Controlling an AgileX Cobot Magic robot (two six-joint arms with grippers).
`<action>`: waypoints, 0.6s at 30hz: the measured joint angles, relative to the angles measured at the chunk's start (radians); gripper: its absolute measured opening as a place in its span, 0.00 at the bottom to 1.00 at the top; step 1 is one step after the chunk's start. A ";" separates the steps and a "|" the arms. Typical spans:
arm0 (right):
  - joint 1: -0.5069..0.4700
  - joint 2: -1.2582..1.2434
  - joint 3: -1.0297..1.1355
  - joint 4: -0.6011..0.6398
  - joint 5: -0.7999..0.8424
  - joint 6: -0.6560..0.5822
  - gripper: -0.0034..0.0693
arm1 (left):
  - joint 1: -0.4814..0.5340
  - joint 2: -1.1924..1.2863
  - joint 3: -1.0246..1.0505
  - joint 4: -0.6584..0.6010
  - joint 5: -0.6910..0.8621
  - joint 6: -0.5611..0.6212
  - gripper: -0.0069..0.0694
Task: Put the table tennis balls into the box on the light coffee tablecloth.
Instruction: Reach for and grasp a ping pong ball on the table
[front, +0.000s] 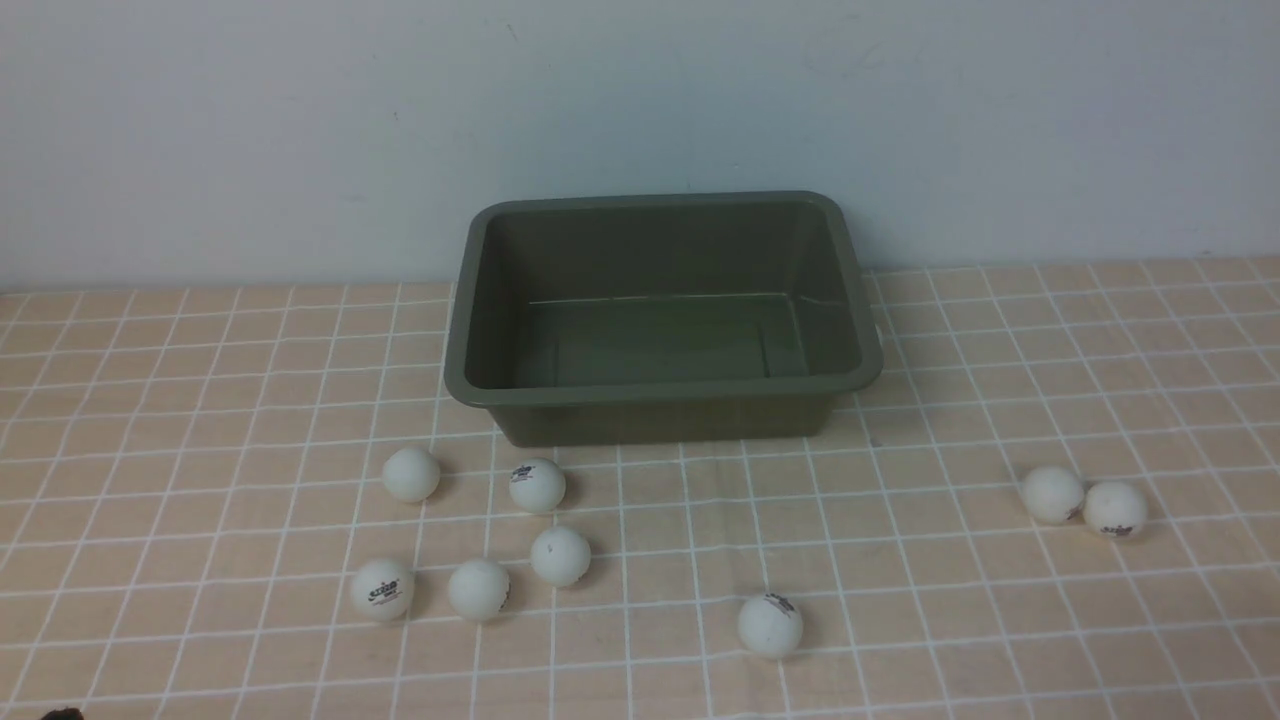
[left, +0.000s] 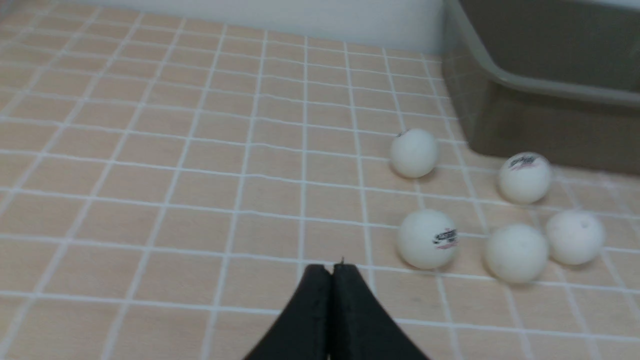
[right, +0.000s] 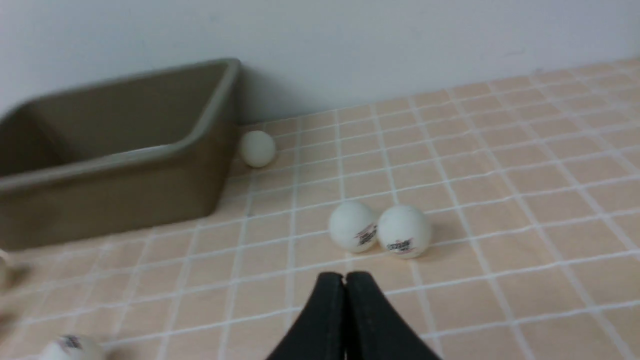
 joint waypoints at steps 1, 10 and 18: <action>0.000 0.000 0.001 0.067 0.003 0.008 0.02 | 0.000 0.000 0.000 -0.048 0.000 -0.018 0.00; 0.000 0.000 0.000 0.485 -0.024 0.025 0.02 | 0.000 0.000 0.000 -0.346 0.010 -0.065 0.00; 0.000 0.000 0.002 0.524 -0.073 0.007 0.02 | 0.000 0.000 0.001 -0.384 -0.004 -0.066 0.00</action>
